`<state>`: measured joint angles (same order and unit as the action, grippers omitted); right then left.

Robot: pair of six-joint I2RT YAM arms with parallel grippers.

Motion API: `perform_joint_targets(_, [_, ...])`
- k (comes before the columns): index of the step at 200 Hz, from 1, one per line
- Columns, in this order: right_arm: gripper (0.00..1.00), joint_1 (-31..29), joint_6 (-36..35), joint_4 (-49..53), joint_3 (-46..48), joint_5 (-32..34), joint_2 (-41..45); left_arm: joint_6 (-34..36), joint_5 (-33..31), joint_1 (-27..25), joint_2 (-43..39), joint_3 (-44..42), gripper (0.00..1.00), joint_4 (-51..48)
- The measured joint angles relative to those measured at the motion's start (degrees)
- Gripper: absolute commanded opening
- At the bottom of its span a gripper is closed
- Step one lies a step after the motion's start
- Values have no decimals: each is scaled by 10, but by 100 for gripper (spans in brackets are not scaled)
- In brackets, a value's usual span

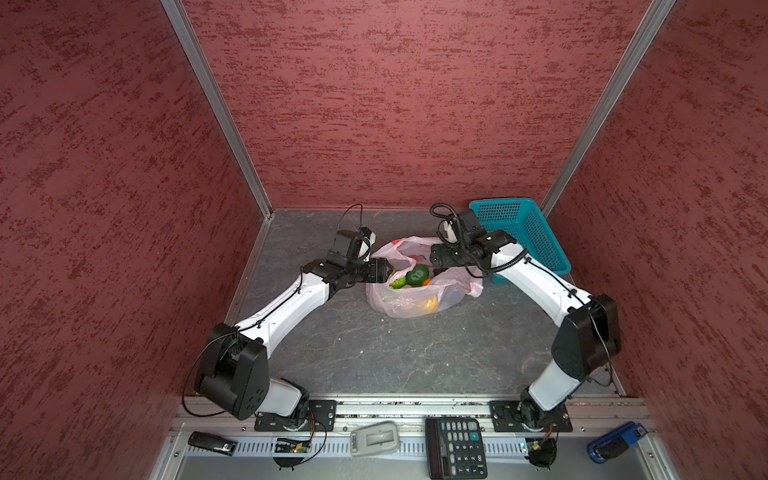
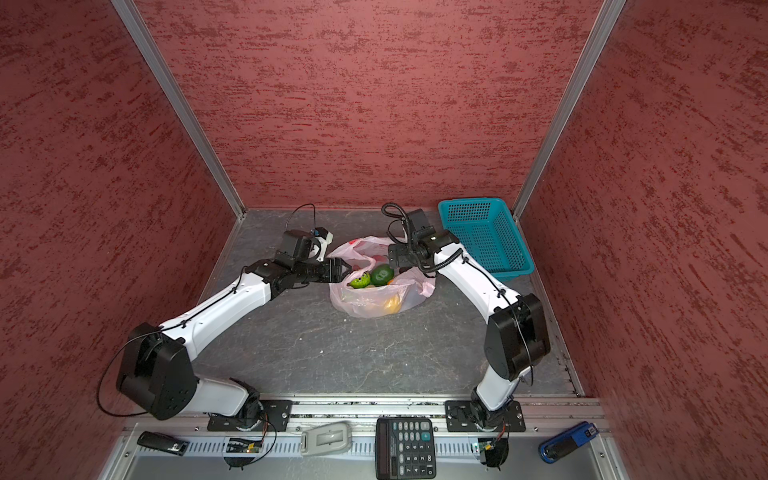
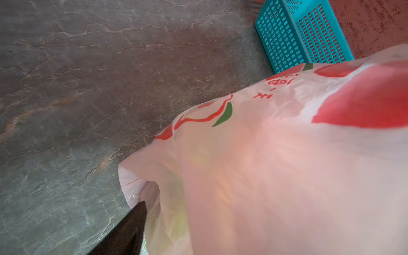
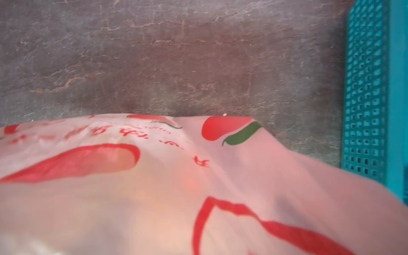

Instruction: Untie the knot of the plastic bag and take out the fruit

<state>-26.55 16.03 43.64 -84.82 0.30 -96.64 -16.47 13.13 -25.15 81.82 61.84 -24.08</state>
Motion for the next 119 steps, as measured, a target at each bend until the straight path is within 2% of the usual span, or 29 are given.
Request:
perform_joint_targets(30, [98, 0, 0, 0, 0, -2, 0, -3, -22, -2, -25, 12, 99, -10])
perform_joint_targets(61, [98, 0, 1, -1, 3, -3, 0, 0, -52, -24, -28, 67, 100, -15])
perform_joint_targets(96, [98, 0, 4, -3, 6, -7, 0, 9, -112, -64, 20, 123, 99, -15])
perform_joint_targets(119, [98, 0, 7, -6, 10, -10, 2, 20, -177, -89, 73, 156, 100, -23])
